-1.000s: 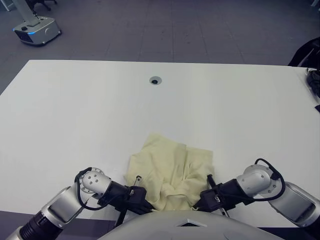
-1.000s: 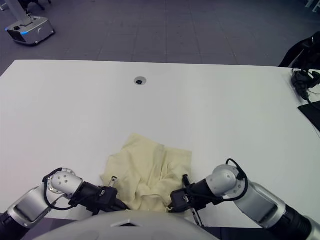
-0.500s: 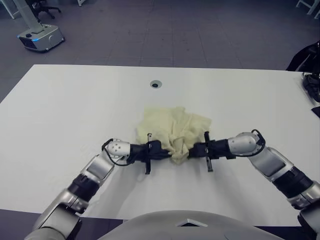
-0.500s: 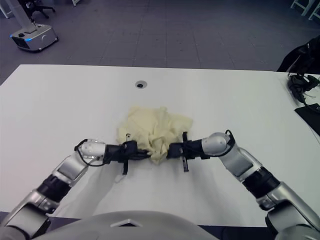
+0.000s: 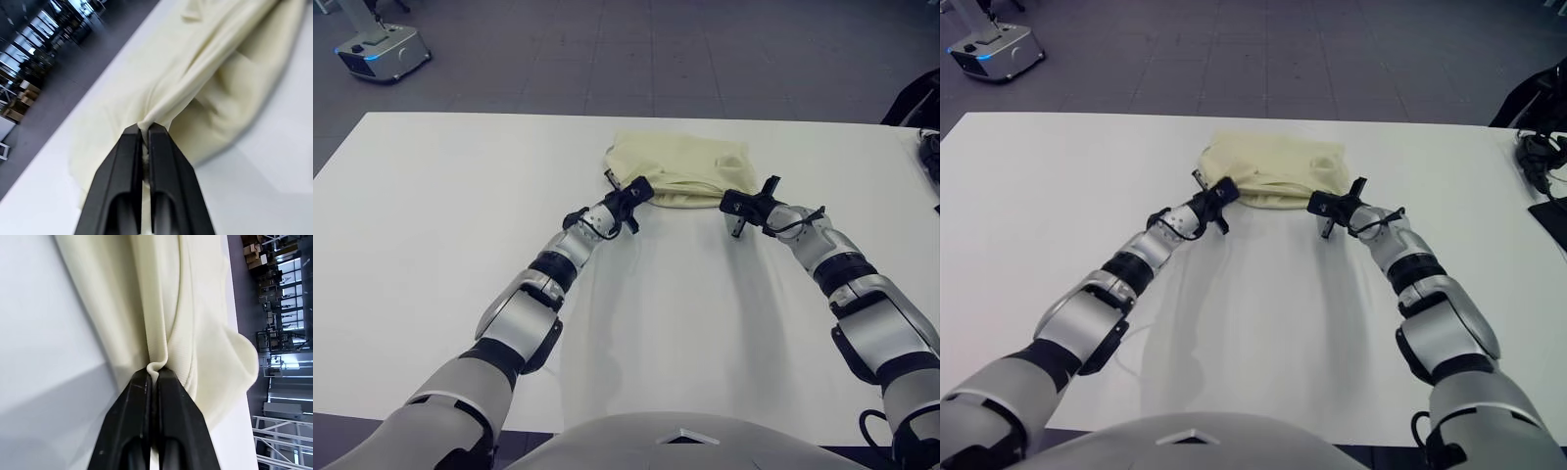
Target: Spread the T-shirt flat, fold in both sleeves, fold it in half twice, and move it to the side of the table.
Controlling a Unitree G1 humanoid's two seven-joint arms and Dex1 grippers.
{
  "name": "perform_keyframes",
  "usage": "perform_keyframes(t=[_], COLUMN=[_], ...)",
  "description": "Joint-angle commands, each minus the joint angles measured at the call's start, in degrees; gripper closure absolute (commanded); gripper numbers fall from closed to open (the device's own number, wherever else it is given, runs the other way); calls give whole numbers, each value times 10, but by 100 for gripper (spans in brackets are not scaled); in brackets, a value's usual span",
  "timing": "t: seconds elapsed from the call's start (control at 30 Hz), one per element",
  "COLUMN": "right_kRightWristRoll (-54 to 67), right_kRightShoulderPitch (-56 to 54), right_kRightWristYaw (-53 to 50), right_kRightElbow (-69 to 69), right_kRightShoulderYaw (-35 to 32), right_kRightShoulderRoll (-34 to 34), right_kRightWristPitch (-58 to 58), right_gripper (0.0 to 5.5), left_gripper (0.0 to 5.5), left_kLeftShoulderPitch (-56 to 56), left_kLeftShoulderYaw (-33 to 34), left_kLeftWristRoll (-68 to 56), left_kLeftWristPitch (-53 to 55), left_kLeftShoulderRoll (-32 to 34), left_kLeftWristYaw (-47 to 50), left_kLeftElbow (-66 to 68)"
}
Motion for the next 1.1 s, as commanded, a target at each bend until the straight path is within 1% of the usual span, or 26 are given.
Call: perform_keyframes(t=[0.03, 0.13, 0.27, 0.37, 0.43, 0.47, 0.5, 0.53, 0.57, 0.6, 0.67, 0.73, 0.83, 0.97, 1.07, 1.1], right_kRightWristRoll=[23, 39, 64, 105, 143, 155, 164, 167, 163, 153, 137, 119, 98, 64, 56, 56], right_kRightShoulderPitch=[-4, 47, 136, 222, 339, 410, 482, 552, 617, 673, 723, 745, 757, 736, 720, 723], right_kRightWristYaw=[20, 85, 169, 237, 316, 362, 409, 452, 486, 508, 523, 519, 505, 500, 494, 491], right_kRightElbow=[-63, -231, -465, -612, -708, -752, -794, -833, -866, -892, -910, -920, -938, -915, -908, -913], right_kRightShoulderYaw=[-63, -104, -167, -254, -336, -382, -425, -461, -486, -498, -478, -436, -378, -294, -262, -261], right_kRightShoulderRoll=[-32, -92, -189, -276, -335, -350, -354, -349, -340, -331, -335, -337, -315, -310, -306, -306], right_kRightWristPitch=[-34, -19, 27, 57, 66, 63, 64, 67, 67, 68, 66, 73, 119, 132, 136, 139], right_gripper=[550, 550, 550, 550, 550, 550, 550, 550, 550, 550, 550, 550, 550, 550, 550, 550], left_gripper=[550, 550, 550, 550, 550, 550, 550, 550, 550, 550, 550, 550, 550, 550, 550, 550], left_kLeftShoulderPitch=[-13, 19, 94, 179, 247, 288, 339, 400, 456, 498, 563, 605, 614, 648, 661, 662], left_kLeftShoulderYaw=[40, 56, 70, 71, 88, 100, 110, 116, 120, 119, 112, 92, 73, 56, 38, 34], left_kLeftWristRoll=[-10, -23, -59, -108, -143, -160, -178, -189, -189, -171, -127, -101, -84, -60, -43, -42], left_kLeftWristPitch=[-35, -23, 53, 119, 140, 136, 124, 86, 62, 51, 59, 69, 89, 112, 124, 126], left_kLeftShoulderRoll=[23, 66, 149, 264, 355, 403, 456, 515, 559, 580, 594, 593, 550, 531, 520, 518], left_kLeftWristYaw=[-40, -115, -233, -367, -444, -481, -524, -567, -593, -594, -571, -556, -527, -504, -498, -499], left_kLeftElbow=[-46, -175, -398, -597, -708, -753, -790, -818, -837, -848, -871, -892, -885, -906, -915, -917])
